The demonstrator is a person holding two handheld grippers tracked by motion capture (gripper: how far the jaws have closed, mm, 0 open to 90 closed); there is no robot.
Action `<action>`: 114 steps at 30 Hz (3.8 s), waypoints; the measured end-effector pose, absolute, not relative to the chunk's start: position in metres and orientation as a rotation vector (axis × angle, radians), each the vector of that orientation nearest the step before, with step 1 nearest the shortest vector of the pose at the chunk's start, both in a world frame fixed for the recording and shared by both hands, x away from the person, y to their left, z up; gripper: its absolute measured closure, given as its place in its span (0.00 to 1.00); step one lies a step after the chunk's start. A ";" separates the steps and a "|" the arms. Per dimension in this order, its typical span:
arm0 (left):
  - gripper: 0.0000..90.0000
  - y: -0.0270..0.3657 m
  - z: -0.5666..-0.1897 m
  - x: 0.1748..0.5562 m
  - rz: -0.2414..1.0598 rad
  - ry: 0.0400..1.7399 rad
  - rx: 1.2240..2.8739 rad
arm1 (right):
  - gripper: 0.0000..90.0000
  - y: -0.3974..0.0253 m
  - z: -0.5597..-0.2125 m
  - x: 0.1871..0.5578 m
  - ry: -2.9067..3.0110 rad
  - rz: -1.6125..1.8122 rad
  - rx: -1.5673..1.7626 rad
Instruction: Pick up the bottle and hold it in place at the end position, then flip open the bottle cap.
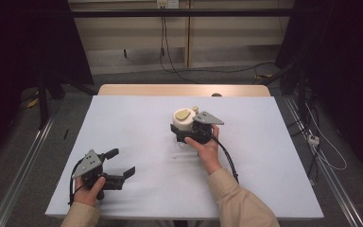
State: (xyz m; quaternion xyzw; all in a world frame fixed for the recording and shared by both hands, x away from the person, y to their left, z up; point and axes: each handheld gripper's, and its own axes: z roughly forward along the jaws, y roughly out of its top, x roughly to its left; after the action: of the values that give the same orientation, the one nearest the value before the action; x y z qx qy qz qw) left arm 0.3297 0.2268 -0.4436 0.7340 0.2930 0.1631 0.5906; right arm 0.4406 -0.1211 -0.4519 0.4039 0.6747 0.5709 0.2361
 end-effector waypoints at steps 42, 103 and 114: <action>0.04 0.227 -0.445 0.329 0.377 0.690 1.708 | 0.07 -0.115 -0.457 0.448 1.865 1.551 1.104; 0.04 0.222 -0.437 0.344 0.399 0.755 1.717 | 0.07 -0.120 -0.459 0.443 1.946 1.502 1.072; 0.06 0.210 -0.428 0.352 0.401 0.789 1.740 | 0.07 -0.120 -0.459 0.443 1.949 1.504 1.073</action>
State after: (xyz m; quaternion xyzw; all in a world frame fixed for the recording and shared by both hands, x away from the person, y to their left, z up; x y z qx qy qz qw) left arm 0.3516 0.2097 -0.4282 0.7382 0.3347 0.1703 0.5604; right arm 0.4425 -0.1204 -0.4589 0.3893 0.7068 0.5457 0.2259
